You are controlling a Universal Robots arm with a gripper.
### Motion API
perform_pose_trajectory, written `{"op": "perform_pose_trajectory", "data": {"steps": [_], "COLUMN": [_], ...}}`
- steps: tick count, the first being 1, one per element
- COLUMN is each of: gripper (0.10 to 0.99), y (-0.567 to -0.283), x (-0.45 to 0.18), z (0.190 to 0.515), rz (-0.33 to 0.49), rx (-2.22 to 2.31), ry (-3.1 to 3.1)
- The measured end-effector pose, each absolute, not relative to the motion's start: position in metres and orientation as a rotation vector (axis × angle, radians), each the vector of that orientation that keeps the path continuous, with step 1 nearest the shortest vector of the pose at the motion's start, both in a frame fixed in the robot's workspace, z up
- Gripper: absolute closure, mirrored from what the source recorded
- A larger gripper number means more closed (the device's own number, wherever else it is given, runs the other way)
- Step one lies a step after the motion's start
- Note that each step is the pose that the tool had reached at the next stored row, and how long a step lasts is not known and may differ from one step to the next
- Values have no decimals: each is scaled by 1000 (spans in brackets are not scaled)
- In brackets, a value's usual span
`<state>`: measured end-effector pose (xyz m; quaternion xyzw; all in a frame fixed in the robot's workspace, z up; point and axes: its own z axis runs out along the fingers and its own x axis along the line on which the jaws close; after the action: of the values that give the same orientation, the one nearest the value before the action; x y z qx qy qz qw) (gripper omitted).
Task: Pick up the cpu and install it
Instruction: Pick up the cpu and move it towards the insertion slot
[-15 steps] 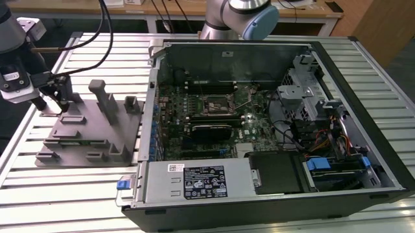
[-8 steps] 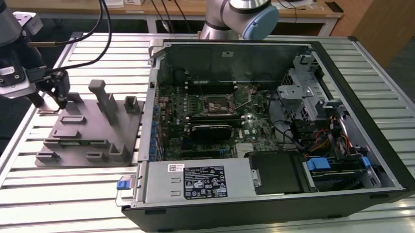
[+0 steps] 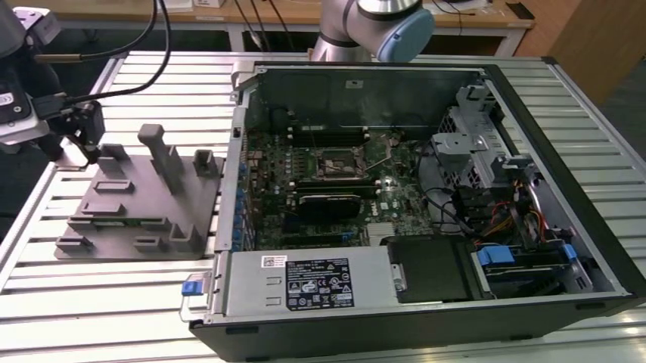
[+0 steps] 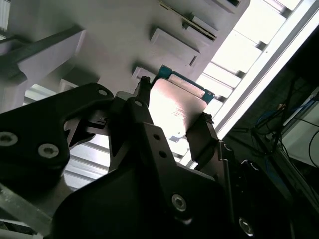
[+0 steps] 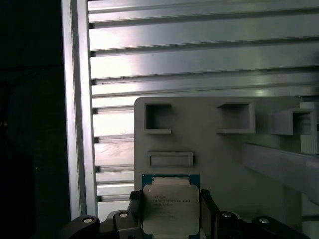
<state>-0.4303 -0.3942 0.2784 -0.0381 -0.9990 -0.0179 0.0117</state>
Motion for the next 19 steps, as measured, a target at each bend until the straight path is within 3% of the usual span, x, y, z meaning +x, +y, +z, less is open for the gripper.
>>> {"op": "perform_pose_trajectory", "data": {"steps": [19], "gripper": [545], "y": [-394], "x": [-430], "z": [309], "rz": [-56], "rx": [-119], "ry": [-3116]}}
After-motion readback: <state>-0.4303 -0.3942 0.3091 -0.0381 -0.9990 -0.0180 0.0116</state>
